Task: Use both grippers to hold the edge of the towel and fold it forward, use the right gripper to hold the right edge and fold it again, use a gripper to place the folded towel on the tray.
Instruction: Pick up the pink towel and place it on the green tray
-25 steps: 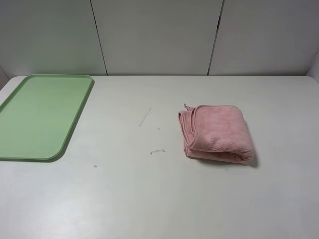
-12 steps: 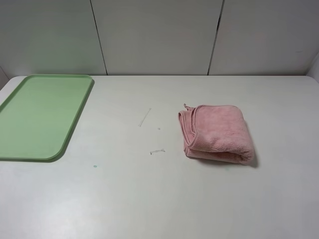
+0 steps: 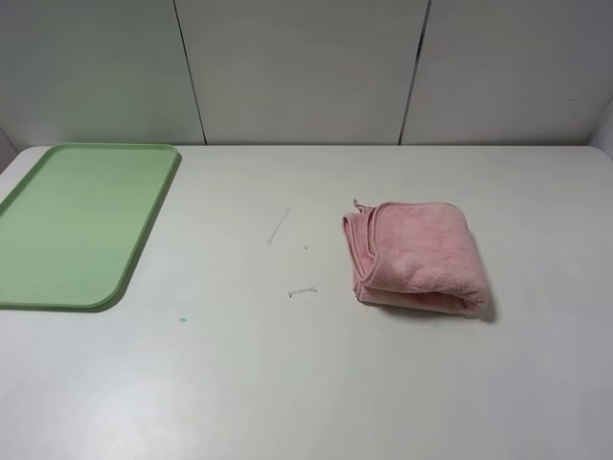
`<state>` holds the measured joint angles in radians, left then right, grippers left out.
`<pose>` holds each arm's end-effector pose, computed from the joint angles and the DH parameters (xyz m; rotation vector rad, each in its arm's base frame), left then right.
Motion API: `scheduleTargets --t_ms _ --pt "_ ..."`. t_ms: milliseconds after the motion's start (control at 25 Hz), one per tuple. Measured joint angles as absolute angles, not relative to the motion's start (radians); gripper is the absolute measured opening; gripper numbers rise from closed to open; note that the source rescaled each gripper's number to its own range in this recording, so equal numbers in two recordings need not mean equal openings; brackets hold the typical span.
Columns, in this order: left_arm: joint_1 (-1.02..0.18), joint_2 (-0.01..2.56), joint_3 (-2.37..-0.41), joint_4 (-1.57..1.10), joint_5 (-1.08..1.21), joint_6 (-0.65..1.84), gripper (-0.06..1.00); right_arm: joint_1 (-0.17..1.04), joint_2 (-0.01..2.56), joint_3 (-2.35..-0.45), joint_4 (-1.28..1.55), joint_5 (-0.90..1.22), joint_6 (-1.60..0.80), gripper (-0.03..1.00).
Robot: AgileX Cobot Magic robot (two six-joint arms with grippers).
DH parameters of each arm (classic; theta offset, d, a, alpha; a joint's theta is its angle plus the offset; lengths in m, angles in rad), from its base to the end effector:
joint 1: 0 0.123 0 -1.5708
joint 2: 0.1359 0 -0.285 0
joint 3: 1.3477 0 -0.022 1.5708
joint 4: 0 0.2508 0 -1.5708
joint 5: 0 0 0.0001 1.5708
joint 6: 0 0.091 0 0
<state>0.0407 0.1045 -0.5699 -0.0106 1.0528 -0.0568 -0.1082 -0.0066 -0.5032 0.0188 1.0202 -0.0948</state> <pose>0.0050 -0.0006 0.2975 -0.1007 2.0686 -0.0227 -0.0045 0.0020 0.2815 0.0129 1.9955 -0.1085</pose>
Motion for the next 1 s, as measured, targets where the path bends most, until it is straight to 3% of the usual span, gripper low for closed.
scheduleTargets --t_ms 520,720,1000 --pt "0.032 0.753 -0.767 -0.144 0.975 0.115 1.0 -0.108 -0.007 -0.503 0.019 1.02 -0.095 1.0" --pt "-0.065 0.974 -0.826 -0.154 0.869 0.119 1.0 -0.108 -0.007 -0.503 0.019 1.02 -0.095 1.0" --pt "-0.29 1.273 -0.919 -0.167 0.722 0.066 1.0 -0.108 -0.007 -0.503 0.019 1.02 -0.095 1.0"
